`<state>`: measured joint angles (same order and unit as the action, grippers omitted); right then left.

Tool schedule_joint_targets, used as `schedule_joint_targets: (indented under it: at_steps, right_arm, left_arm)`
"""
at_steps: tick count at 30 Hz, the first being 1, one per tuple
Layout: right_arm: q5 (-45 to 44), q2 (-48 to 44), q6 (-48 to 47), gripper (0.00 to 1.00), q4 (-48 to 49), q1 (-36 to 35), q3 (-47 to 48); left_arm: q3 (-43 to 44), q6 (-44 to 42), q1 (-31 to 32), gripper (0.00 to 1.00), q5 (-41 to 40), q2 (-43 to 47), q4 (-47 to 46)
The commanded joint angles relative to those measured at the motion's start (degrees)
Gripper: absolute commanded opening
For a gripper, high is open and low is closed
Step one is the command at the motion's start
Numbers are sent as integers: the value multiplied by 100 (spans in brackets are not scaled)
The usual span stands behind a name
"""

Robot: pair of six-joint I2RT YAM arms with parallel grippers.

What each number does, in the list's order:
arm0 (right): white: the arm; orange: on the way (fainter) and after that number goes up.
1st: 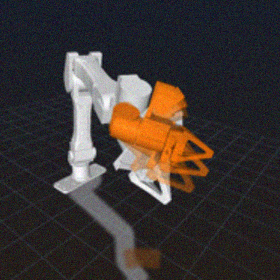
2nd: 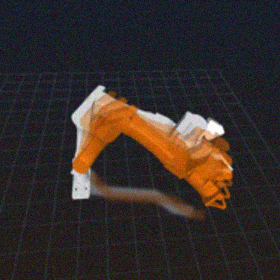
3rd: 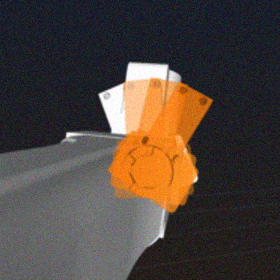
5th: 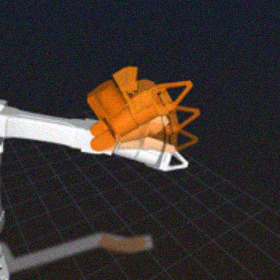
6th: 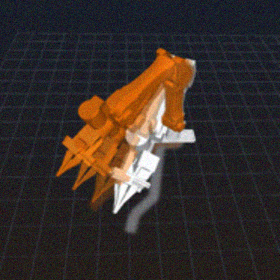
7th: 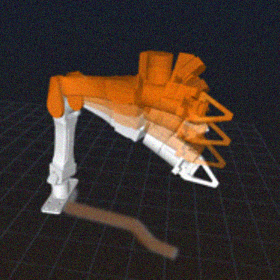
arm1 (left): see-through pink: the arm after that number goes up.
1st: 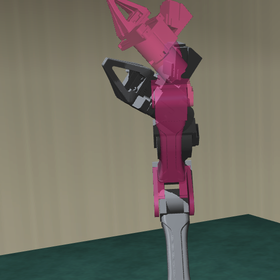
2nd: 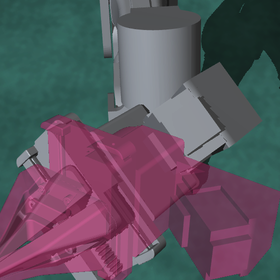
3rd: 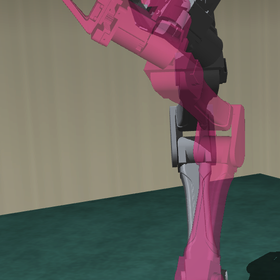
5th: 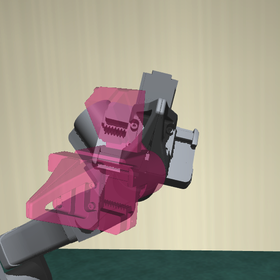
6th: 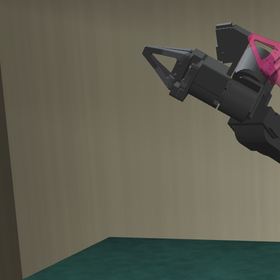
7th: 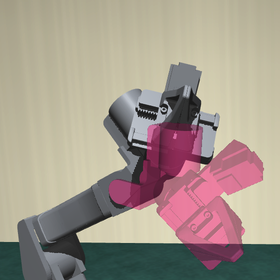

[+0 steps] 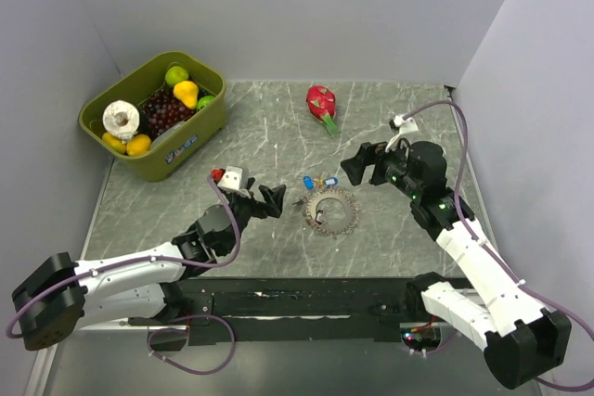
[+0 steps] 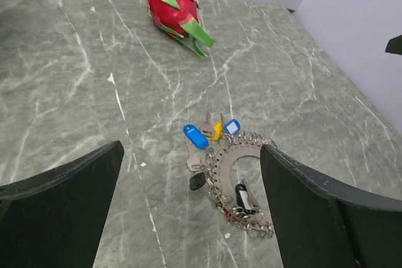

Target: Put the keys on the keyring

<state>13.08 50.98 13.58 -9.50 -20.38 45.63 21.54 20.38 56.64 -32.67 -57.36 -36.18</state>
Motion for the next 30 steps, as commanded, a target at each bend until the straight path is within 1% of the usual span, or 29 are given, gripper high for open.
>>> schedule_joint_targets:
  at_steps: [1, 3, 4, 5, 9, 10, 12, 13, 14, 15, 16, 18, 19, 21, 23, 27, 30]
  right_arm:
    - [28, -62, 311, 100, 273, 341, -168]
    - [106, -71, 390, 100, 282, 543, -273]
    - [124, -97, 399, 100, 273, 605, -291]
    - [142, -115, 408, 100, 256, 666, -335]
    - [186, -220, 426, 100, 159, 974, -440]
    - [203, -255, 434, 100, 141, 1088, -458]
    - [265, -290, 469, 100, 106, 1194, -511]
    - [274, -325, 478, 100, 97, 1281, -528]
    - [317, -326, 487, 100, 88, 1308, -546]
    - [344, -334, 496, 100, 71, 1343, -563]
    - [353, -343, 487, 100, 71, 1379, -572]
    - [397, -334, 513, 100, 71, 1440, -607]
    - [397, -352, 514, 100, 62, 1458, -616]
    - [397, -352, 505, 100, 62, 1511, -608]
    - [362, -361, 496, 100, 88, 1546, -616]
    - [221, -282, 513, 100, 255, 1581, -599]
    - [177, -124, 487, 100, 405, 1599, -546]
  left_arm:
    - [316, 317, -170, 96, 662, -248, 24]
    - [386, 615, -328, 96, 988, -354, 41]
    - [412, 738, -538, 96, 1138, -476, 59]
    - [447, 852, -653, 96, 1488, -538, 59]
    - [579, 1362, -1251, 96, 1965, -785, 103]
    - [579, 1398, -1513, 96, 2079, -820, 94]
    - [588, 1477, -1796, 96, 2403, -864, 68]
    - [588, 1495, -2119, 96, 2536, -899, 68]
    - [614, 1608, -2296, 96, 2685, -934, 59]
    - [632, 1696, -2498, 96, 3061, -961, 68]
    - [658, 1775, -2866, 96, 3212, -1031, 68]
    - [720, 1978, -3175, 96, 3441, -1084, 111]
    - [720, 2031, -3438, 96, 3494, -1093, 112]
    - [676, 2119, -3772, 96, 3539, -988, 77]
    - [606, 2084, -3932, 96, 3408, -856, 103]
    - [632, 1891, -4248, 96, 2758, -522, 515]
    - [693, 1610, -4319, 96, 2284, -399, 761]
